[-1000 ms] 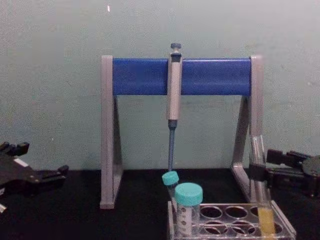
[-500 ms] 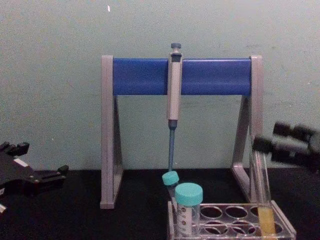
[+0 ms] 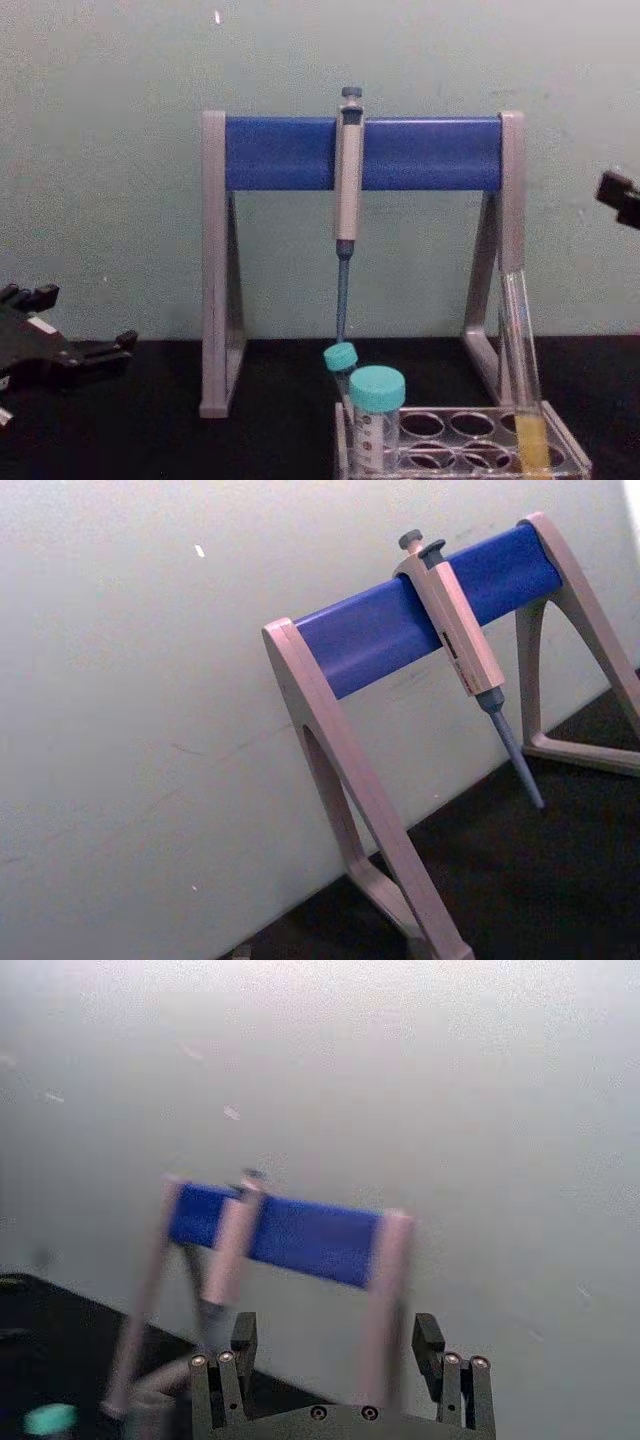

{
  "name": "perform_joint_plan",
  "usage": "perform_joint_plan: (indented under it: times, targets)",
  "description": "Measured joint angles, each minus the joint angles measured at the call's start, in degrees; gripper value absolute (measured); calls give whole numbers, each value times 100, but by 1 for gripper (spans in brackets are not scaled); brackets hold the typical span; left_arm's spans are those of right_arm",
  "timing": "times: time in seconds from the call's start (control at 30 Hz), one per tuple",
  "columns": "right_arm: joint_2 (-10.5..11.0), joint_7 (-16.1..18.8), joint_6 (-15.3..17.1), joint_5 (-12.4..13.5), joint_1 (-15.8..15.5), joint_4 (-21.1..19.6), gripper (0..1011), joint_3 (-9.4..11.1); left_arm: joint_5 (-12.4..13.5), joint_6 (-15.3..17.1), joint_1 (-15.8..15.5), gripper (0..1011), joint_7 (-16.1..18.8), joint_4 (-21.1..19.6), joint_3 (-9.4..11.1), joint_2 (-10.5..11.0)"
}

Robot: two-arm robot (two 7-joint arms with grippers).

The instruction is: Pick up the test tube from the test tube rack, shake it, then place it back into the test tube rack.

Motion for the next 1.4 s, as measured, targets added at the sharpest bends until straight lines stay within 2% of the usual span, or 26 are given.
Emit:
perform_joint_plan:
  times: [0.03, 0.1, 0.17, 0.27, 0.33, 0.5, 0.6, 0.8, 1.4]
  targets:
    - [-29, -134, 72, -57, -18, -4, 1000, 27, 0, 0, 0, 1001, 0, 0, 0, 0]
    - [-122, -533, 423, -224, -45, 15, 1000, 94, 0, 0, 0, 1001, 0, 0, 0, 0]
    - [-142, -613, 529, -253, -45, 32, 1000, 104, 0, 0, 0, 1001, 0, 0, 0, 0]
    - [-224, -899, 1083, -329, -24, 133, 1000, 122, 0, 0, 0, 1001, 0, 0, 0, 0]
    - [-261, -989, 1409, -352, 9, 201, 1000, 120, 0, 0, 0, 1001, 0, 0, 0, 0]
    - [-314, -1041, 1896, -395, 80, 341, 1000, 86, 0, 0, 0, 1001, 0, 0, 0, 0]
    - [-353, -1034, 2046, -416, 111, 419, 1000, 84, 0, 0, 0, 1001, 0, 0, 0, 0]
    - [-428, -982, 2150, -436, 147, 516, 1000, 122, 0, 0, 0, 1001, 0, 0, 0, 0]
    - [-404, -980, 2119, -436, 139, 490, 1000, 109, 0, 0, 0, 1001, 0, 0, 0, 0]
